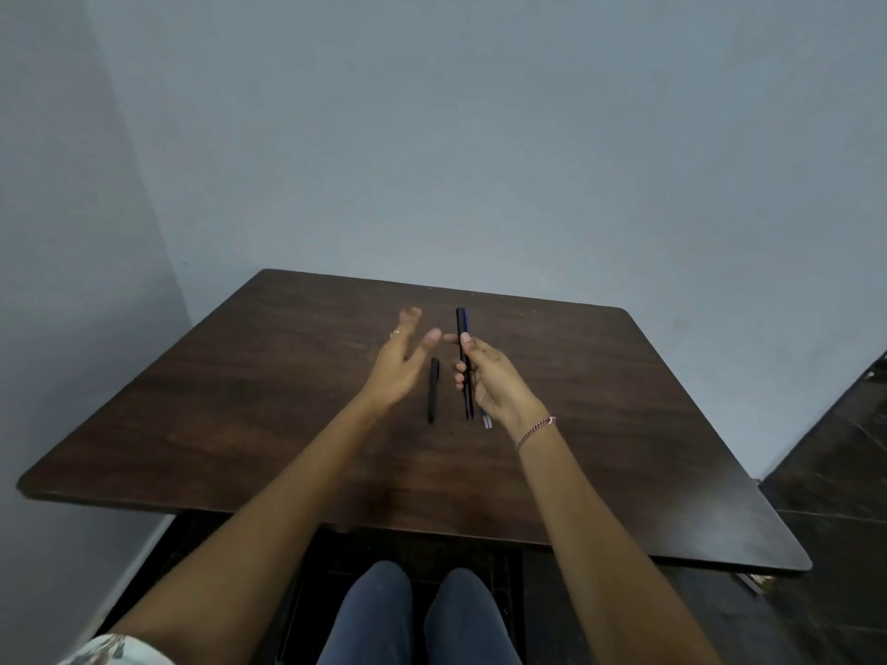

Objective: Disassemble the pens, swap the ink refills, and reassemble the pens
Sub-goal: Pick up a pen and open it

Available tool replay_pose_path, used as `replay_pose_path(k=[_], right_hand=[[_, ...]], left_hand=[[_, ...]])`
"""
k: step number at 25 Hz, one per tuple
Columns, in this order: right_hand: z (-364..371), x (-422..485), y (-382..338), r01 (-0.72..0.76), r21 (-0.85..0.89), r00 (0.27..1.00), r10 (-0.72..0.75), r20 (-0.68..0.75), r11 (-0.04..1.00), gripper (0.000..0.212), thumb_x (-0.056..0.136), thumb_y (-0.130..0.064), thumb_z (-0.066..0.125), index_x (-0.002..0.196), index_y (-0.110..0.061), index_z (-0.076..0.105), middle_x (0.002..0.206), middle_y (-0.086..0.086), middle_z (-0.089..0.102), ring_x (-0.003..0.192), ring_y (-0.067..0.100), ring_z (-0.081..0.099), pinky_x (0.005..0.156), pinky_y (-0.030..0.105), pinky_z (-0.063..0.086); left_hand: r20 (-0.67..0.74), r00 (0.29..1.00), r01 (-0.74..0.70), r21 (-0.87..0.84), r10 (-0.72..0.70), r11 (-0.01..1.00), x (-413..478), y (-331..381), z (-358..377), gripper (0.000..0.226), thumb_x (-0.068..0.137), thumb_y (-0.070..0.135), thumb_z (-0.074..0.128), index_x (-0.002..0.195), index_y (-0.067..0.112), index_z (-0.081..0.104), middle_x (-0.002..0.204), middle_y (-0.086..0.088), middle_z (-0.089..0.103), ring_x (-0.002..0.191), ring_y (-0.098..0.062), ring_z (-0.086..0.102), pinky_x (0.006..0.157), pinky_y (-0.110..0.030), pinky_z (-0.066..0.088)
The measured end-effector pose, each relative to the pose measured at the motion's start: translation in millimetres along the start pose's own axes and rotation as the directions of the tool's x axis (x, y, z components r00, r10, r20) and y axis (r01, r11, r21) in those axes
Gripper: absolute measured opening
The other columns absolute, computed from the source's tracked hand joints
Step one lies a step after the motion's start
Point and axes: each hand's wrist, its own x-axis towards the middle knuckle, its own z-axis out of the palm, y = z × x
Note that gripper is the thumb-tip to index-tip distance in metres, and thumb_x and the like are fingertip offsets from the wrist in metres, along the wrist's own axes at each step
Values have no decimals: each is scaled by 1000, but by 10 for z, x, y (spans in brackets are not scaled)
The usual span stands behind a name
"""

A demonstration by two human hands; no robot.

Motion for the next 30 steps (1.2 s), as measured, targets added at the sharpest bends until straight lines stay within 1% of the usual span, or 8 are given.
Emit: replay_pose_path(k=[3,5,8,12,17,22,26,30], right_hand=[[168,-58,-3,-5,-7,999,6,43,1000,27,99,-28,45,96,-9,64,53,-6,42,43,5,41,45,17,39],[231,-59,12,1,-13,999,0,49,1000,27,100,-28,44,95,-8,61,57,-4,40,43,4,39,44,16,36],[235,-58,69,0,-43,998,3,67,999,26,102,-26,39,89,-12,56,62,-2,37,45,4,37,46,16,35],[242,-20,182,-42,-44,998,43,39,998,28,103,-24,33,86,-12,52,60,-4,33,41,2,32,41,15,30],[238,83,287,-67,-100,997,61,-54,993,31,103,-28,34,79,-16,49,48,-12,36,36,1,30,37,14,25],[447,238,320,-182,-58,943,157,-294,982,31,100,-32,40,74,-21,52,36,-13,39,27,2,30,32,16,23],[521,341,373,-186,-94,919,140,-370,978,29,99,-35,40,83,-21,60,52,-7,44,36,3,35,33,17,25],[516,379,475,-182,-155,922,114,-371,971,32,101,-34,37,99,-16,62,64,-6,46,55,7,41,48,22,31]], left_hand=[[-16,991,117,-358,-131,926,48,158,-4,33,98,23,46,118,1,61,112,-8,65,105,-14,63,88,-16,46],[-4,985,151,-485,-175,862,62,181,7,29,97,15,50,110,-8,63,91,-8,70,80,-8,69,77,-20,54],[-2,975,178,-587,-221,790,74,147,31,26,94,11,54,106,-10,64,77,-1,73,74,-10,69,75,-23,56],[11,969,191,-664,-246,723,120,122,96,19,96,11,50,90,4,67,77,-4,72,77,-18,67,69,-26,50],[8,956,215,-702,-294,679,148,89,194,19,98,12,47,89,3,61,83,-11,66,64,-10,71,51,-17,48],[-54,884,297,-703,-464,647,291,64,304,24,99,11,44,80,7,57,73,-6,59,48,-4,62,49,-17,51],[-77,840,315,-737,-537,598,395,52,354,28,99,7,44,72,6,52,68,-7,54,41,-7,55,48,-17,50],[-58,818,346,-746,-573,569,376,-42,376,25,97,8,47,73,6,54,70,-8,55,57,-16,54,61,-25,50]])
